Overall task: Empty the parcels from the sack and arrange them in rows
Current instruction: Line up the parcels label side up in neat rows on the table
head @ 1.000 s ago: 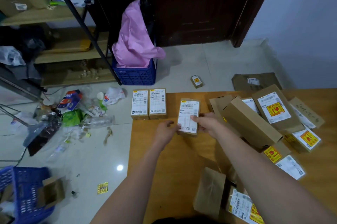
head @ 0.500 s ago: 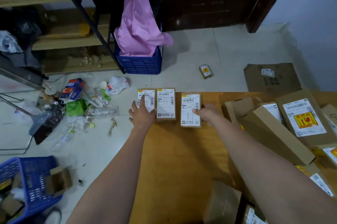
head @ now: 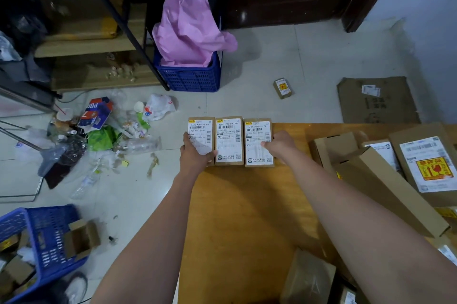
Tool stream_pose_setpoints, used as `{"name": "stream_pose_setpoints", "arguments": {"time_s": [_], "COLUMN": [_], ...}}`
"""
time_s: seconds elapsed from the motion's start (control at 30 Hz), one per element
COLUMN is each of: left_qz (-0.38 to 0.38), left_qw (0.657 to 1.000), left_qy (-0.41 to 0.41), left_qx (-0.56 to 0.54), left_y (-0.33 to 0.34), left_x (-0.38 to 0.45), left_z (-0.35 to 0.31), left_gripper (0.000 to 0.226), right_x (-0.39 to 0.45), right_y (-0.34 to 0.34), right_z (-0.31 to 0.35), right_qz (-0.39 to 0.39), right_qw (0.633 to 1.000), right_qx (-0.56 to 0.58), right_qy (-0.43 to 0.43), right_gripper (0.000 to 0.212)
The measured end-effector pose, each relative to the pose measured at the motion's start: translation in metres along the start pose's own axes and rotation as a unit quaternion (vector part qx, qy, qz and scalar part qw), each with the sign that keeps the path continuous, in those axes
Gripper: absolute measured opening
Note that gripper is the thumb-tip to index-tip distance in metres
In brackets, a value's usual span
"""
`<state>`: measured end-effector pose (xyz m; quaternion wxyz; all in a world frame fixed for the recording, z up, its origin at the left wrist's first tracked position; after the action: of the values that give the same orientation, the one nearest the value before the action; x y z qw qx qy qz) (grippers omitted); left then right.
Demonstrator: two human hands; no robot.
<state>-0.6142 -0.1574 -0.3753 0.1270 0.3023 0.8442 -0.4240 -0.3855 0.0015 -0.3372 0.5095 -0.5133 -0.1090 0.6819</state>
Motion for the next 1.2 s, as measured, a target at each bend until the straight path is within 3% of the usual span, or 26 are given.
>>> {"name": "stream_pose_setpoints", "arguments": {"time_s": [0.7, 1.1, 1.2], "left_qz": [-0.021, -0.015, -0.058], "left_qw": [0.999, 0.998, 0.995], "left_qy": [0.017, 0.014, 0.008], "left_qx": [0.026, 0.060, 0.084], "left_y": [-0.013, -0.018, -0.025], "left_x": [-0.022, -0.029, -0.039], "left_z": [-0.021, -0.027, -0.033], "left_gripper": [0.109, 0.127, 0.112], "right_x": [-0.007, -0.020, -0.028], "right_y": [0.006, 0.001, -0.007], "right_z": [0.000, 0.002, 0.001], "right_qz": [-0.009, -0.007, -0.025], "right_qw": [0.999, 0.999, 0.999], "right_qx": [0.033, 0.033, 0.038], "right_qy": [0.020, 0.004, 0.010], "right_gripper": [0.024, 0.030, 0.035]}}
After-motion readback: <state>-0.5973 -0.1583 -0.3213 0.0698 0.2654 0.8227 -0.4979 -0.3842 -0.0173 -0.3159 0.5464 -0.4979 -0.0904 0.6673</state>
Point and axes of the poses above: each hand's wrist, its own x-axis towards the middle knuckle, its own y-axis out of the palm, z = x × y, the point moved 4 cm from there along x, towards the middle knuckle, and after that the axes turned 14 degrees about -z, right-handed, at the moved point
